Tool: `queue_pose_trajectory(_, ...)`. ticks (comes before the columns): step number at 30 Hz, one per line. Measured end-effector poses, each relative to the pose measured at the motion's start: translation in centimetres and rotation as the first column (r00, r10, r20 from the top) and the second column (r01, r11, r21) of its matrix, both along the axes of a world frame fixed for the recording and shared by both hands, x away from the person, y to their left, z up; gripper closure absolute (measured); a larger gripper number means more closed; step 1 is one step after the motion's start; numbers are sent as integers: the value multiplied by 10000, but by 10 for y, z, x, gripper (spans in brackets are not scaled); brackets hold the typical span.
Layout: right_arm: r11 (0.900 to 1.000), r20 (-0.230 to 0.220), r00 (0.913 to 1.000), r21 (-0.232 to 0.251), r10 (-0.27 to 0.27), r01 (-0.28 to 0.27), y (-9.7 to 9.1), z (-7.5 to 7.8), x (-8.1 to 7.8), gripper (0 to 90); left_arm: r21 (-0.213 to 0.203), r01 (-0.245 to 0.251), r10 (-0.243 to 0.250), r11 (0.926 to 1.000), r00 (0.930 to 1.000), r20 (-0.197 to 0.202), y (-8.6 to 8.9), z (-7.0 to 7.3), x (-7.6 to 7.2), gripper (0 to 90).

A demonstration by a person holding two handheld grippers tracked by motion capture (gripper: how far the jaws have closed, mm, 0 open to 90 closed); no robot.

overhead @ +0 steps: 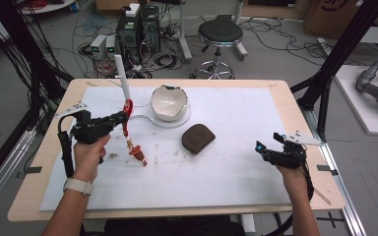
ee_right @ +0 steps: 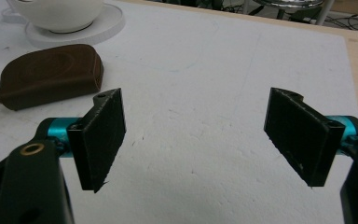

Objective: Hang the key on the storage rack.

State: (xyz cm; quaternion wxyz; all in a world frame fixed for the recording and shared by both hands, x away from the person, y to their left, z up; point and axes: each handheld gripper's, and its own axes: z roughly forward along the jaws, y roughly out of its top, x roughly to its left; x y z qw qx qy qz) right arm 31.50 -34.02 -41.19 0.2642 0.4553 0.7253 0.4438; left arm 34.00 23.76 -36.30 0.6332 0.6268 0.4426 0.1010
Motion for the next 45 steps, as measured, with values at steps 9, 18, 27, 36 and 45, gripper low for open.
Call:
queue_pose_trajectory(9,10000,11,10000,-9,-2,2,0,0,0,207,-66,-227,229,9997,9991,366,10,15,2,751)
queue_pose_trajectory(18,10000,-1,10000,-4,-6,6,0,0,0,207,-97,-713,718,9974,9953,650,18,28,6,751)
queue_pose_trajectory(27,10000,-8,10000,62,-1,1,0,0,1,207,167,-1589,1565,9871,9826,1002,23,57,19,751)
queue_pose_trajectory(36,9999,-22,10000,155,34,-34,-1,-1,3,207,616,-2479,2367,9668,9601,1491,23,100,50,751)
queue_pose_trajectory(45,9994,13,10000,343,63,-64,-2,0,3,207,912,-2945,2758,9513,9451,1753,15,119,79,751)
